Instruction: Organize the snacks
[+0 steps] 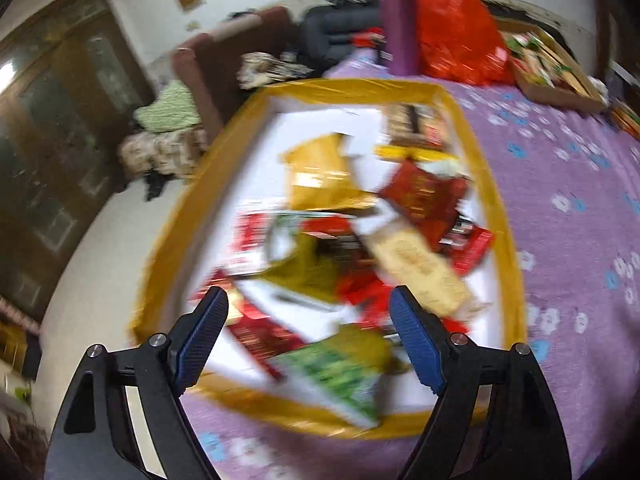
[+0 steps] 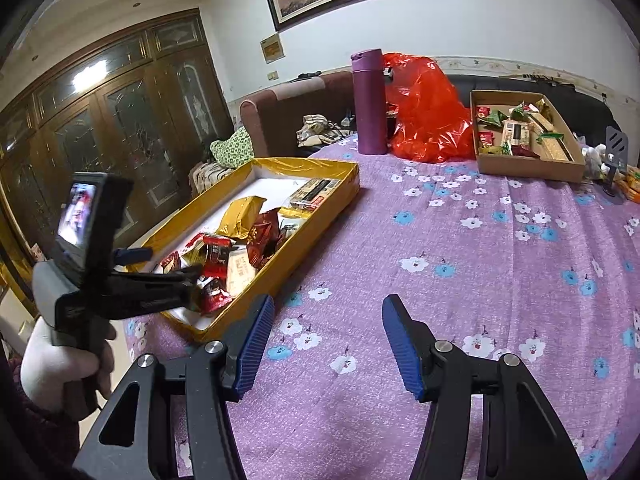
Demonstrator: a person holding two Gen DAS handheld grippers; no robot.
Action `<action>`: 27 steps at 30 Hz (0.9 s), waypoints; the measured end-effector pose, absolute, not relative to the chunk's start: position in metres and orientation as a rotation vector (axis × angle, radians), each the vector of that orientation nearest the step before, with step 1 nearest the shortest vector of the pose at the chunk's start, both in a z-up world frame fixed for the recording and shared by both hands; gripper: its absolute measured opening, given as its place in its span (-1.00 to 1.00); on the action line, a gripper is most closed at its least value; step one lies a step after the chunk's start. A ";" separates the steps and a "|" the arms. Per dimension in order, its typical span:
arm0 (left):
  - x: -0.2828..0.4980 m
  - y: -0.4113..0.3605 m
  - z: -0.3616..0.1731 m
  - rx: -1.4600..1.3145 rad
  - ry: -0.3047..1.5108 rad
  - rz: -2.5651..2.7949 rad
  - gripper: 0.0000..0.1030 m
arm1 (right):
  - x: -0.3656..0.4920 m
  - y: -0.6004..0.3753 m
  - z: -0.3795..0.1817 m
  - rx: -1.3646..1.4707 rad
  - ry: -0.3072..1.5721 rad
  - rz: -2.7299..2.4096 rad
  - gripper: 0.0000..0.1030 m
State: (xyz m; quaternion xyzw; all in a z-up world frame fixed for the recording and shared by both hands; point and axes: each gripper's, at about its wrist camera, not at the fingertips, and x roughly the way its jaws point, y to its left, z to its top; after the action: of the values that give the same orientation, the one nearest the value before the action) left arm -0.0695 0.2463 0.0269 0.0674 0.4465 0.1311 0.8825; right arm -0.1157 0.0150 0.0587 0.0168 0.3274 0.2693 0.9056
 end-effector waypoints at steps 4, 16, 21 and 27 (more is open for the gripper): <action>-0.069 0.238 0.036 0.141 0.898 0.253 0.62 | -0.112 0.011 0.058 0.048 0.684 0.551 0.12; -0.005 0.238 0.034 0.233 0.947 0.290 0.62 | -0.104 0.008 0.049 0.067 0.687 0.532 0.12; -0.028 0.251 0.054 0.115 0.898 0.244 0.62 | -0.104 0.003 0.051 0.063 0.653 0.520 0.12; -0.081 0.276 0.059 0.257 0.896 0.381 0.62 | -0.098 -0.001 0.046 0.089 0.671 0.529 0.12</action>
State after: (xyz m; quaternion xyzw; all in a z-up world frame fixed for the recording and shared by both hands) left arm -0.0810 0.2755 0.0593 0.1231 0.4294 0.1823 0.8759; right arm -0.0978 -0.0008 0.0465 0.0429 0.3252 0.2565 0.9092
